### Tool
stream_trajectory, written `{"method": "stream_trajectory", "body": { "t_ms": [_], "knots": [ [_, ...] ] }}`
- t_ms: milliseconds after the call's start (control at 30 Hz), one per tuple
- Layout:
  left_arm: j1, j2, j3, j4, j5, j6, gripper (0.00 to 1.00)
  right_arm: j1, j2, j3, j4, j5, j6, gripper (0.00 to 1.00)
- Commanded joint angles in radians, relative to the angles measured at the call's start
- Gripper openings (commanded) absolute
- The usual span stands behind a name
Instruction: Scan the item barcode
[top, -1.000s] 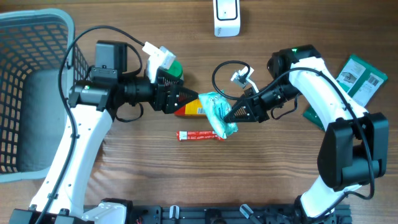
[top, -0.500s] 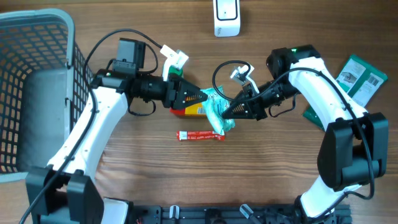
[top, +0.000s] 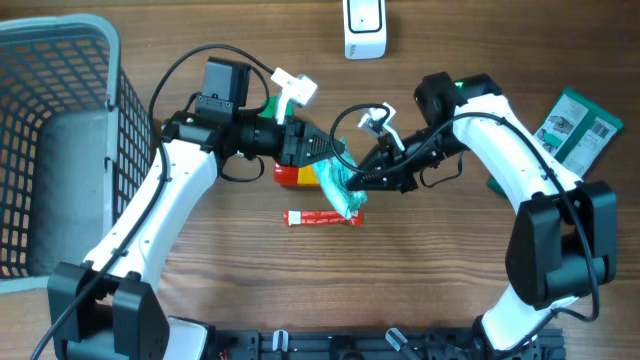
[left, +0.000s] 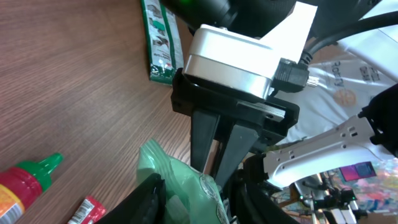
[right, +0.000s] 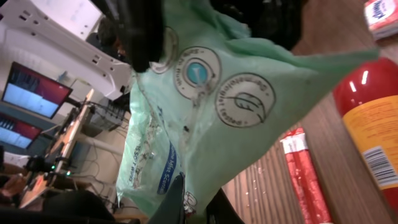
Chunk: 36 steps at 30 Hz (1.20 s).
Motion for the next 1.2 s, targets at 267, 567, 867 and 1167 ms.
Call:
{"method": "stream_trajectory", "body": {
  "t_ms": [267,567,867,1167],
  "knots": [
    [0.023,0.011,-0.002,-0.061,-0.047,-0.016,0.44,-0.012,0.007,0.05,0.16,-0.012,0.224,0.04],
    [0.026,0.011,-0.002,-0.068,-0.074,-0.016,0.55,-0.034,0.007,0.111,0.156,-0.013,0.249,0.04],
    [0.069,0.011,-0.002,-0.08,-0.074,-0.02,0.63,-0.052,-0.012,0.112,0.187,-0.055,0.249,0.04],
    [0.069,0.018,-0.002,-0.074,-0.074,-0.02,0.26,-0.052,-0.018,0.112,0.179,-0.066,0.249,0.04]
  ]
}}
